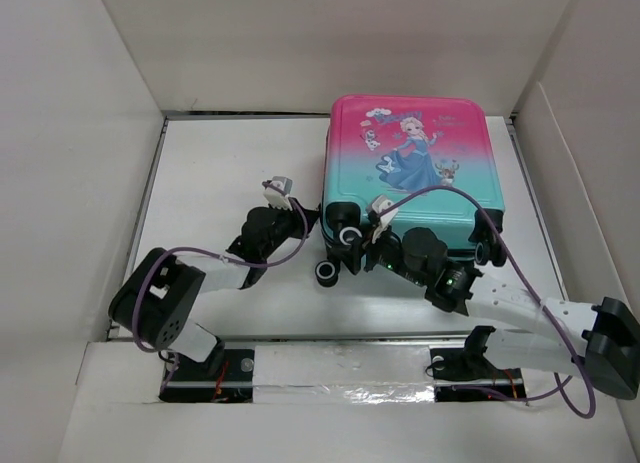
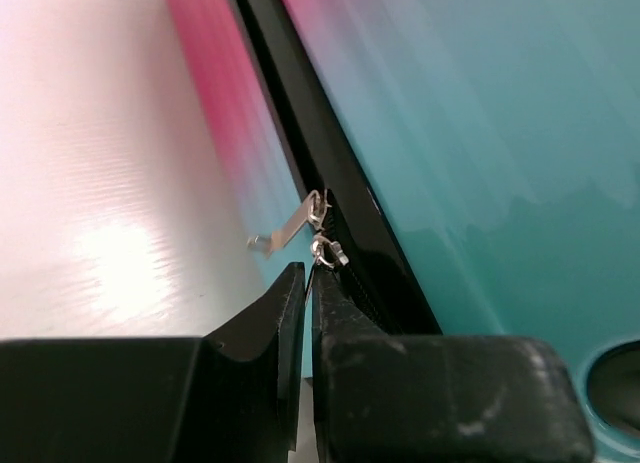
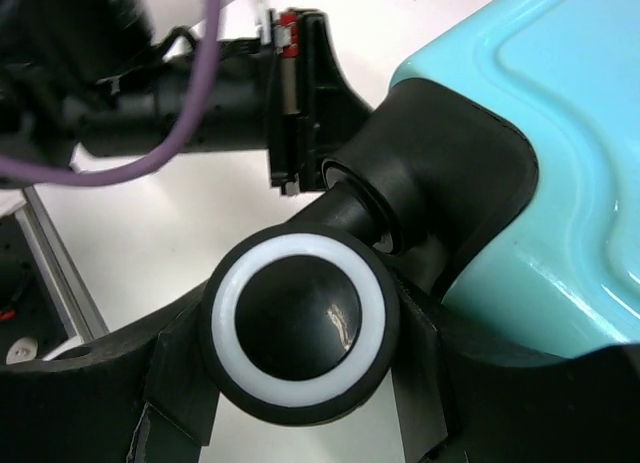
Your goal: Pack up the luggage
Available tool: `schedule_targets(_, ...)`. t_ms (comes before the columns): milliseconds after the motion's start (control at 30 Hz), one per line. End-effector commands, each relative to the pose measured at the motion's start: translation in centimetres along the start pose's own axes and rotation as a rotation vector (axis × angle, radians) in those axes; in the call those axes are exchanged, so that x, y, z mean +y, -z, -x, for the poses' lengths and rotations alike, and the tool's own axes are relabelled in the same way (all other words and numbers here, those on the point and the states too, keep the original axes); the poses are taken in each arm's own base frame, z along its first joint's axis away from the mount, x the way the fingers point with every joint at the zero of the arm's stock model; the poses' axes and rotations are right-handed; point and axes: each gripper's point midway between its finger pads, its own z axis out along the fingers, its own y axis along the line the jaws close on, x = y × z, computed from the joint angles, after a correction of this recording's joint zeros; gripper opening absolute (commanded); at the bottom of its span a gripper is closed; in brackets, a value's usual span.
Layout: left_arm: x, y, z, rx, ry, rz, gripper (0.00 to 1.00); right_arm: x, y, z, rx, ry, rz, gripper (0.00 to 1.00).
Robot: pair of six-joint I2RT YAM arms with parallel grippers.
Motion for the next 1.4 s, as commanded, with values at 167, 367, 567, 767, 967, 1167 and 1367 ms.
schedule_targets(167, 3.6, -4.2, 11.7, -0.333, 0.069, -0.030, 0.00, 8.9, 1.0, 5.6, -0.081, 0.026, 0.375, 0.00)
schedule_targets(367, 5.3, -4.6, 12.9, -0.349, 0.117, 0.067, 0.00, 10.8, 0.0, 5.6, -0.071, 0.038, 0.424, 0.00)
schedule_targets(567, 6.0, -0.4, 14.5, -0.457, 0.226, 0.155, 0.39, 11.4, -2.5, 5.5, -0.048, 0.048, 0.435, 0.00)
schedule_targets(767, 3.7, 11.6, 21.0, -0.726, 0.347, 0.200, 0.76, 14.1, -7.3, 5.4, -0.025, 0.063, 0.527, 0.00)
schedule_targets(967, -0.9, 22.3, 24.9, -0.881, 0.415, 0.071, 0.99, 17.6, -10.3, 6.8, -0.034, 0.065, 0.577, 0.15)
schedule_targets(1167, -5.8, 25.6, 25.9, -0.765, 0.320, -0.049, 0.99, 16.1, -6.9, 10.5, -0.079, 0.126, 0.471, 1.00)
schedule_targets(1367, -5.3, 24.1, 22.4, -0.510, 0.165, 0.054, 0.99, 10.4, 3.6, 15.6, -0.231, 0.186, 0.249, 1.00)
